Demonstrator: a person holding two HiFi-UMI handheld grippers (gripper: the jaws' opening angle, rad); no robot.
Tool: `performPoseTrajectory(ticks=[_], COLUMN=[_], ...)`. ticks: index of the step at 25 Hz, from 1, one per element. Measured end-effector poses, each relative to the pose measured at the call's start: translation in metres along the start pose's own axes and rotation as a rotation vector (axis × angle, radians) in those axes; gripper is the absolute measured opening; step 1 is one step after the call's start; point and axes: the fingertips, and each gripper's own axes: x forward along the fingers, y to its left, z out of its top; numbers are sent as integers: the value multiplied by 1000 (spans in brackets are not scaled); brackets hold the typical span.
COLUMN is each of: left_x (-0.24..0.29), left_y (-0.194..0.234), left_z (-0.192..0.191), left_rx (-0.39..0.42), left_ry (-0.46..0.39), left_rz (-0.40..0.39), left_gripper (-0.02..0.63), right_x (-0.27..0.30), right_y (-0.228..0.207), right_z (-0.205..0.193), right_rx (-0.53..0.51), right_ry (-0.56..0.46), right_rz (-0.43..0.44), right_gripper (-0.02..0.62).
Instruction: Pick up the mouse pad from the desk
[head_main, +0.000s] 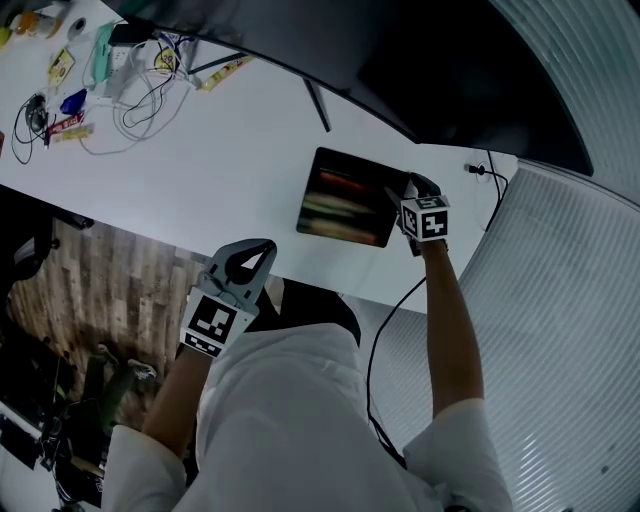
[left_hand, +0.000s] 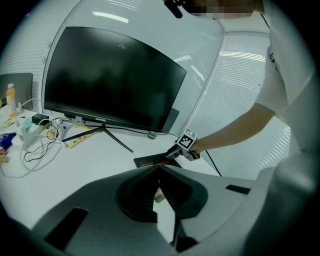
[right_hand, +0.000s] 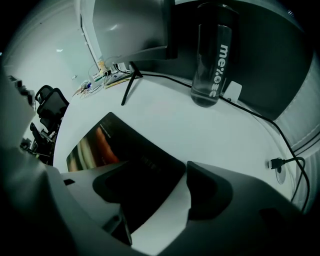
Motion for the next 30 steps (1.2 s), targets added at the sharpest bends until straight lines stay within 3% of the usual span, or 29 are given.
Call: performPoseTrajectory(ticks=[4,9,14,16,18,30], left_x=[0,1,-1,-2,-4,-36], left_y=[-1,-1,-1,-2,-3,-10], left_z=[0,2,-2,-2,0,16], left_rx=[-5,-8,-6,-4,1,43], left_ry=[-1,-5,1,-1,-7,-67], left_rz=[0,5,8,9,11,-1], left_gripper=[18,18,18,18,18,18], right_x=[-5,-2,-2,-2,-4,-54], right_y=[-1,3,17,28,36,70], right_z=[2,1,3,2,3,10], right_rx=[-10,-25,-58,-88,-141,-3], right_ry=[16,9,5,2,-3,-94], right_rz=[-31,-3,12,16,-16,5], right_gripper=[324,309,212,115,56,46])
